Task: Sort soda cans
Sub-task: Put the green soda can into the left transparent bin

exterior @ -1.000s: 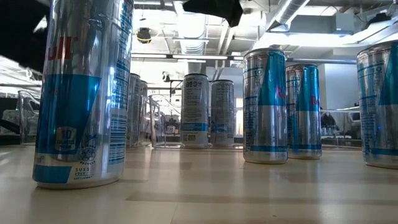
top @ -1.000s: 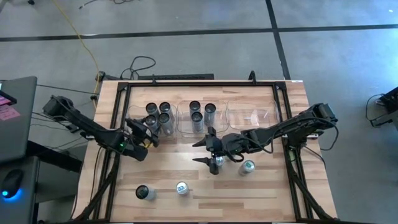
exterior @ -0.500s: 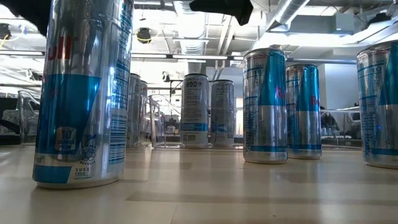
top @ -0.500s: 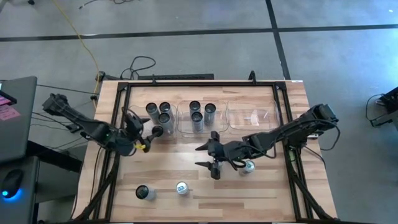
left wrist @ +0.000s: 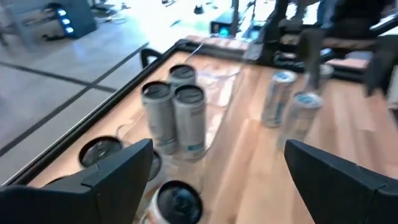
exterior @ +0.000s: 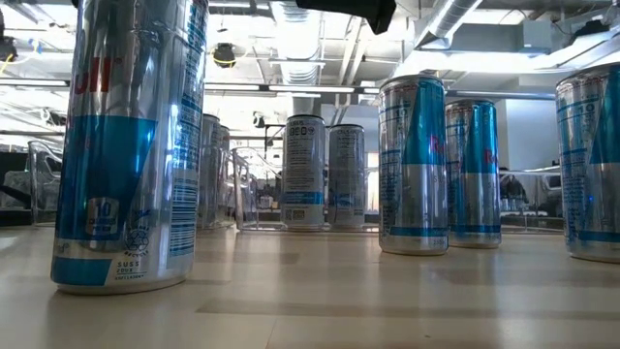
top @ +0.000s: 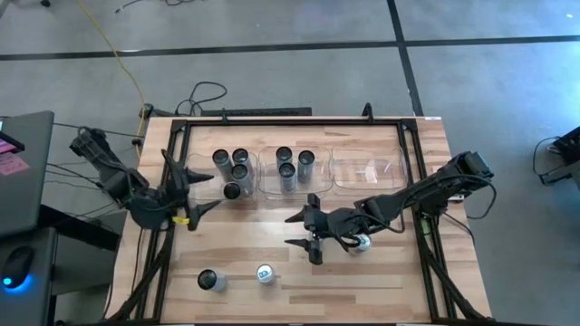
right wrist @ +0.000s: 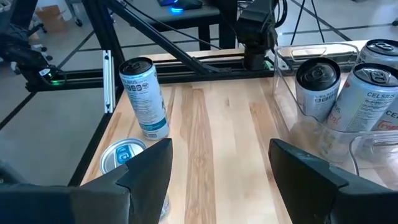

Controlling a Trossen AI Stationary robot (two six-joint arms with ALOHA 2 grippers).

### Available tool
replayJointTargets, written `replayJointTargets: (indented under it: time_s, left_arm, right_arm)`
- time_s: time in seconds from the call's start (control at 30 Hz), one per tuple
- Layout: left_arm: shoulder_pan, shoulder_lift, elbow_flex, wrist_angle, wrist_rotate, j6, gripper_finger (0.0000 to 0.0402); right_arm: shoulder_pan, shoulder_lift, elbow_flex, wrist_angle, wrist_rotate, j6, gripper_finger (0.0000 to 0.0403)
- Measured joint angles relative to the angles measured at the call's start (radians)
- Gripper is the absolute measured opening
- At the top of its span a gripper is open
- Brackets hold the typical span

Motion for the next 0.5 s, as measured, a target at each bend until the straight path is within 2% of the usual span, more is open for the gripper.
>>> replayJointTargets:
  time_s: [0.07,0.27,0.5]
  left_arm:
    - [-0.025,0.0,0.014,0.001,-0.01,0.004,0.0359]
    - [-0.066,0.01,-0.022,-0.003,-0.148,-0.016,0.0359]
    - [-0.033,0.071,-0.066,-0.027,-0.21,-0.19,0.0359]
  right_arm:
    - [-0.001,0.0,0.0,0.0,0.0,-0.003,0.0286]
    - [-0.005,0.0,0.0,0.0,0.001,-0.031,0.0286]
    - [-0.028,0.0,0.0,0.03,0.003,-0.023,0.0286]
